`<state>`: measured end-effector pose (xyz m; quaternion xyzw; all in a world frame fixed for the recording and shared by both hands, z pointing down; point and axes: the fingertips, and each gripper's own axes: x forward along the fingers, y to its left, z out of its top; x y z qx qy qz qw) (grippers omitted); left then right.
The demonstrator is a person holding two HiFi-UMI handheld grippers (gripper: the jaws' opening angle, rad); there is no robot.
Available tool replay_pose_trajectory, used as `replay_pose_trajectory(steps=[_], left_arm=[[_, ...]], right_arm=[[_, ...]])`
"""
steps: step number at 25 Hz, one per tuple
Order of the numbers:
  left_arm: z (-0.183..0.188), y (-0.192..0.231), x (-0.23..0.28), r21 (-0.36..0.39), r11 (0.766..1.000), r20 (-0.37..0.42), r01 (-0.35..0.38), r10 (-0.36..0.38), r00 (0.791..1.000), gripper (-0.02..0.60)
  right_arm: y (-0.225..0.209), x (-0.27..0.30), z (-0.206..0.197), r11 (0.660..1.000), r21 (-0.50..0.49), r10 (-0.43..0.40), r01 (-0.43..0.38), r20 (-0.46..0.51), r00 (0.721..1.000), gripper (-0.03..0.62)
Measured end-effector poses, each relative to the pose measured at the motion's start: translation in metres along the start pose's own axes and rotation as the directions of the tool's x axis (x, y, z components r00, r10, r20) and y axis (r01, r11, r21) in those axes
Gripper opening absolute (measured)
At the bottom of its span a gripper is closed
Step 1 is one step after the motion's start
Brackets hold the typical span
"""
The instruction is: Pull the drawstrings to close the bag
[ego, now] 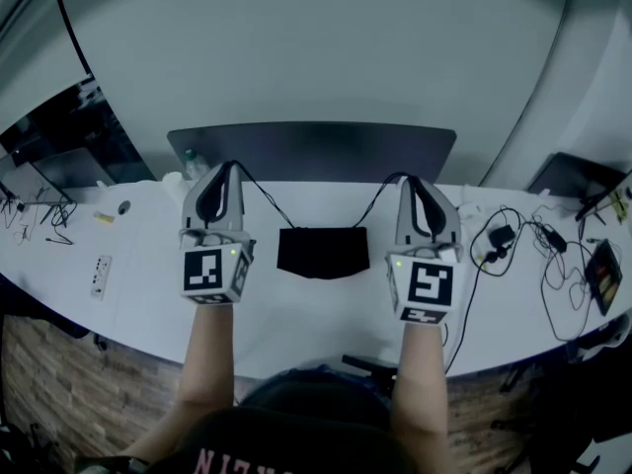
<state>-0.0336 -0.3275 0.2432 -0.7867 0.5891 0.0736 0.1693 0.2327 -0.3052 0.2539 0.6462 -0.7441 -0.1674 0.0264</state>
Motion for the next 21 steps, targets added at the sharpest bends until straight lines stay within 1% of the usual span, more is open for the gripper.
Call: replay_pose_trajectory(steps=[12, 21], left_arm=[[0.0057, 0.0009, -0.0011, -0.004, 1.0, 0.016, 0.002, -0.002, 1.0, 0.012], [0.0031, -0.0011, 0.0009, -0.003, 1.0, 0.02, 0.019, -0.019, 1.0, 0.012]], right_arm=[[-0.0007, -0.0015, 0.0054, 1.0, -0.018, -0.002, 0.002, 0.006, 1.0, 0.008], [-0.0022, -0.0006, 0.0033, 1.0, -0.013, -0.012, 0.012, 0.0, 1.0, 0.008]])
